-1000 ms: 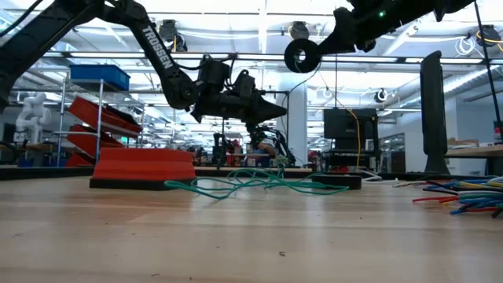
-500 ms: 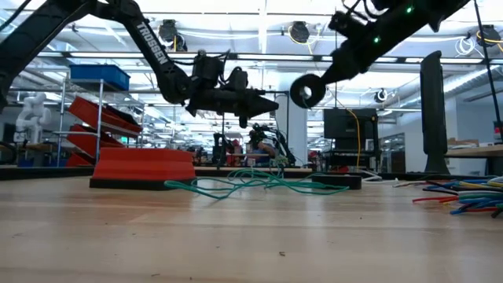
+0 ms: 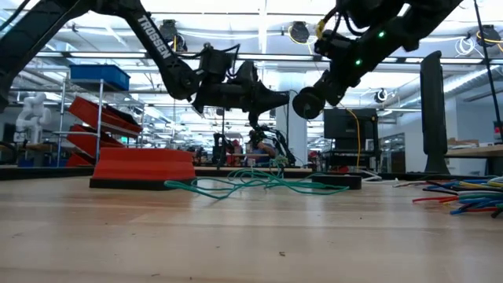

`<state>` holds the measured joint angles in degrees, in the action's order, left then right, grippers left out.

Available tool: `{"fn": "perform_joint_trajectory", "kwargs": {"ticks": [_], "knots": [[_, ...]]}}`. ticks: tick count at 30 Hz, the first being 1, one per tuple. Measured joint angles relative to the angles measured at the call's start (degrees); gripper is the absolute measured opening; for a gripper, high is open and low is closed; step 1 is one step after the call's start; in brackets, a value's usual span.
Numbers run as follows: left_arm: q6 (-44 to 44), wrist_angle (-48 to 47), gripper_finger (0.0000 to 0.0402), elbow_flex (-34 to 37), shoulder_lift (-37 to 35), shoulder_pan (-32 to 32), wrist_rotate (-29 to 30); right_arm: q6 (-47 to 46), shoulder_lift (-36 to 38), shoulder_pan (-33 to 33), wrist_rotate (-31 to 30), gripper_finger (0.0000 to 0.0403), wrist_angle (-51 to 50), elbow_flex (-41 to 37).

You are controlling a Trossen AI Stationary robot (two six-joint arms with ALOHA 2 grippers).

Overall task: Coiling cords
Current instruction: Coil the green wire cable on the spool

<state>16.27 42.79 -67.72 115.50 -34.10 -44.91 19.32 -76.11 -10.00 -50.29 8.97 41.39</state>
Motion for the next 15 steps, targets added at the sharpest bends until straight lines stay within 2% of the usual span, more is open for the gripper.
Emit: {"fn": "perform_joint_trajectory", "kwargs": {"ticks": [4, 9, 15], "knots": [[-0.02, -0.03, 0.0, 0.0, -0.02, 2.03, -0.09, 0.91, -2.68, -0.84, -2.33, 0.0, 5.15, 0.0], [-0.07, 0.17, 0.0, -0.02, -0.07, 4.06, 0.25, 1.09, -4.42, -2.06, -2.35, 0.0, 9.96, 0.0], [-1.9, 0.65, 0.0, -0.04, -0.07, 6.42, 4.84, 1.37, -4.73, -2.04, -1.42, 0.0, 15.58, 0.0]]}}
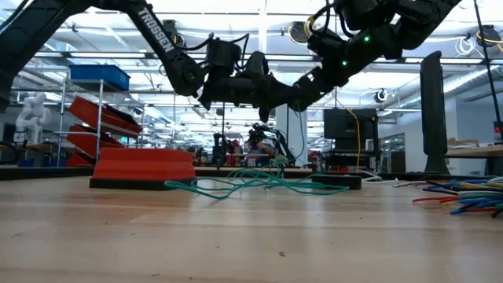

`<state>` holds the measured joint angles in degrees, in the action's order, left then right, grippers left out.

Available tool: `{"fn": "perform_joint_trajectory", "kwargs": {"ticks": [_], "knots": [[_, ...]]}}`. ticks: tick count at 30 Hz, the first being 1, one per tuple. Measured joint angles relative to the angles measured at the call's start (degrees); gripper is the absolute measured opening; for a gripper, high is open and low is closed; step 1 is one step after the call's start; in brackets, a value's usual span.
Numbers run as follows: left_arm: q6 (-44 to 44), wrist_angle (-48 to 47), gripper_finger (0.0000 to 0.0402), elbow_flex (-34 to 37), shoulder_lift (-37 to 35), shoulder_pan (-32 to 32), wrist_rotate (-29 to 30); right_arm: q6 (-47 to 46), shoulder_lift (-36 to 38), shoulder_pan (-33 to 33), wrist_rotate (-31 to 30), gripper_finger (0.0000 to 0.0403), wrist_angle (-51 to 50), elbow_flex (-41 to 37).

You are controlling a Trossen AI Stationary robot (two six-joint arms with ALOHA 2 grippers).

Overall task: Coiling cords
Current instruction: Coil the green wire cable on the spool

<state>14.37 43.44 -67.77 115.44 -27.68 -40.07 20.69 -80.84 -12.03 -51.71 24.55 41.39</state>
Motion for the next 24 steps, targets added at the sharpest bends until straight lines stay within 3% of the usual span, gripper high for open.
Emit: {"fn": "perform_joint_trajectory", "kwargs": {"ticks": [5, 10, 24], "knots": [[-0.11, 2.56, 0.0004, -0.02, -0.02, 1.35, 6.51, -0.96, 0.0, -0.02, 1.13, 0.0, 2.48, 0.0], [-0.22, 5.16, 0.0037, -0.04, -0.04, 2.0, 10.11, -4.6, 0.0, -0.02, 4.27, 0.0, 3.61, 0.0], [-1.79, 5.23, 0.0061, 0.5, -0.02, 4.65, 14.39, -7.92, 0.02, 0.11, 6.88, 0.0, 8.48, 0.0]]}}
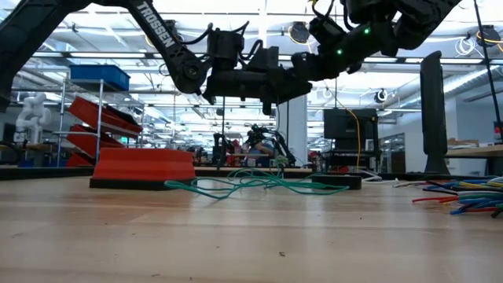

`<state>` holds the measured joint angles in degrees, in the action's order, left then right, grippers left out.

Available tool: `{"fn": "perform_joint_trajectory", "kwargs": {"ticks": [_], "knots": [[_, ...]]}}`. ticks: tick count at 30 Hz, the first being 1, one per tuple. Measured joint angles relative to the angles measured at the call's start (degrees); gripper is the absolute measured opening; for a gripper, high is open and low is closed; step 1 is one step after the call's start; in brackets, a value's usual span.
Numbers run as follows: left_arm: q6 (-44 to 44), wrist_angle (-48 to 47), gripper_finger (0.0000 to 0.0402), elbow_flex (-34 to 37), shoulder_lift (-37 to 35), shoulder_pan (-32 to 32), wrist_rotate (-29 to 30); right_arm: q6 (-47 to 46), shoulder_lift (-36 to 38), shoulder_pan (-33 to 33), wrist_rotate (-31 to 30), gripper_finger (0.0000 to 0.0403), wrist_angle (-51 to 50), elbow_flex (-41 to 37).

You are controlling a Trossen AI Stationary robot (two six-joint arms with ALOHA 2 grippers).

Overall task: Coiling cords
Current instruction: Coil the green wire cable on the spool

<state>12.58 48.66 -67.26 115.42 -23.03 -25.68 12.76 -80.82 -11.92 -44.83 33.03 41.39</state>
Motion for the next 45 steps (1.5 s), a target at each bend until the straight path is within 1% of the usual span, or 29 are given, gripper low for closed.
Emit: {"fn": "perform_joint_trajectory", "kwargs": {"ticks": [5, 8, 13, 20, 24, 30, 33, 36, 38, 41, 45], "knots": [[-1.7, 0.02, 0.0061, 0.0, 0.0, 1.72, 2.76, 0.81, 0.02, -0.34, -0.2, 0.0, 1.1, 0.0], [-2.53, 0.14, 0.0062, 0.02, 0.0, 2.83, 3.78, 2.47, 0.02, -0.5, -1.47, 0.0, -0.13, 0.0], [-5.17, 0.37, 0.0062, 0.04, 0.0, 3.88, 8.51, 2.8, 0.02, -0.5, -1.67, 0.0, 1.24, 0.0], [-8.01, 2.18, 0.0062, 0.15, 0.02, 4.44, 9.73, 3.78, 0.02, -0.52, -1.43, 0.0, 4.13, 0.0], [-10.02, 1.99, 0.0062, 0.19, 0.02, 4.49, 8.25, 6.34, 0.26, -0.5, -1.44, 0.0, 3.7, 0.0], [-9.93, 1.99, 0.0061, 0.2, 0.04, 4.14, 3.17, 7.49, 3.31, -1.11, -1.61, 0.0, -2.81, 0.0], [-9.92, 1.99, 0.0061, 0.2, 0.04, 4.1, 2.72, 7.71, 4.66, -1.67, -1.69, 0.0, -4.98, 0.0], [-9.72, 2.89, 0.0061, 0.2, 0.13, 3.58, 1.57, 5.26, 4.87, -2.58, -1.2, 0.0, -8.14, 0.0], [-9.53, 3.08, 0.0061, 0.22, 0.13, 3.34, 1.44, 2.34, 4.87, -2.89, 0.4, 0.0, -9.5, 0.0], [-9.49, 2.23, 0.0061, 0.22, 0.13, 2.88, 1.41, 1.2, 4.83, -3.06, 1.26, 0.0, -9.62, 0.0], [-10.44, -0.39, 0.0061, 0.22, 0.13, 2.85, 1.49, 1.44, 4.83, -3.15, 1.49, 0.0, -6.61, 0.0]]}}
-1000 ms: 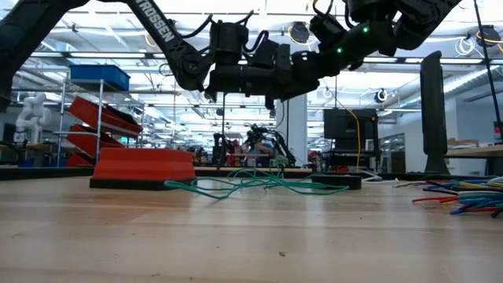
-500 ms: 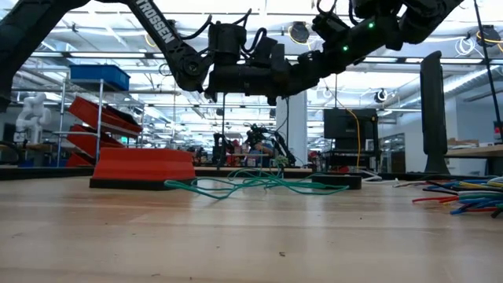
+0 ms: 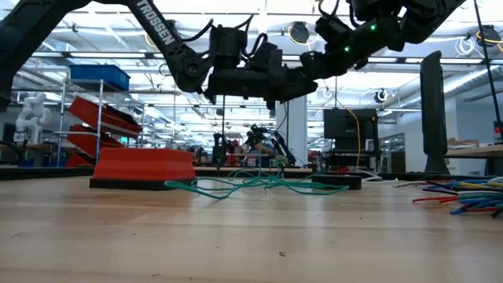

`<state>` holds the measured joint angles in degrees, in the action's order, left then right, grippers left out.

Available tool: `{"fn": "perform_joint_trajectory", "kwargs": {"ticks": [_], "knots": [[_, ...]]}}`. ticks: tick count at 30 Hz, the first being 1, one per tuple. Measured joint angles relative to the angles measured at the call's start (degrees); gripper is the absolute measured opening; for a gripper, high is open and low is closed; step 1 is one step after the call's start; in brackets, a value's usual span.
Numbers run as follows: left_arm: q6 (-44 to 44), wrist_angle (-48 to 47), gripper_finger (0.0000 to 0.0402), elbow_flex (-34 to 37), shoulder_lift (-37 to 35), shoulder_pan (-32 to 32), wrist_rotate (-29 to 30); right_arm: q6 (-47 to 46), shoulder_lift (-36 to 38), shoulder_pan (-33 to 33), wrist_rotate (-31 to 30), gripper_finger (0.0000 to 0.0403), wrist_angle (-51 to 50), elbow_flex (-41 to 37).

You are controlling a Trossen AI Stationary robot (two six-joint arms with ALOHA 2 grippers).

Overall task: Coiling cords
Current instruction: Coil the green wire cable on the spool

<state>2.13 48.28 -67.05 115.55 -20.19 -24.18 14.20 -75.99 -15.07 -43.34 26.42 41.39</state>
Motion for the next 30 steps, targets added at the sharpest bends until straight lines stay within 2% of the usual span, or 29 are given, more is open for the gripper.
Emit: {"fn": "perform_joint_trajectory", "kwargs": {"ticks": [6, 11, 14, 24, 30], "knots": [[-1.49, -1.99, 0.0061, 0.82, -0.02, 0.44, 0.24, -0.28, 0.71, -0.47, 2.0, 0.0, 2.13, 0.0], [-1.47, -1.4, 0.0061, 1.09, -0.02, 0.57, 0.97, -4.44, 2.01, -2.38, 6.58, 0.0, 2.62, 0.0], [-2.75, -0.37, 0.0061, 1.09, -0.02, 1.76, 3.34, -6.89, 2.1, -3.61, 9.08, 0.0, 3.56, 0.0], [-10.01, 3.11, 0.006, 1.09, -0.04, 6.54, 8.61, -8.08, 0.1, -5.55, 10.62, 0.0, 5.33, 0.0], [-14.75, 2.07, 0.0035, 1.07, -0.04, 7.59, 13.95, -8.1, -1.51, -5.55, 10.94, 0.0, 6.88, 0.0]]}}
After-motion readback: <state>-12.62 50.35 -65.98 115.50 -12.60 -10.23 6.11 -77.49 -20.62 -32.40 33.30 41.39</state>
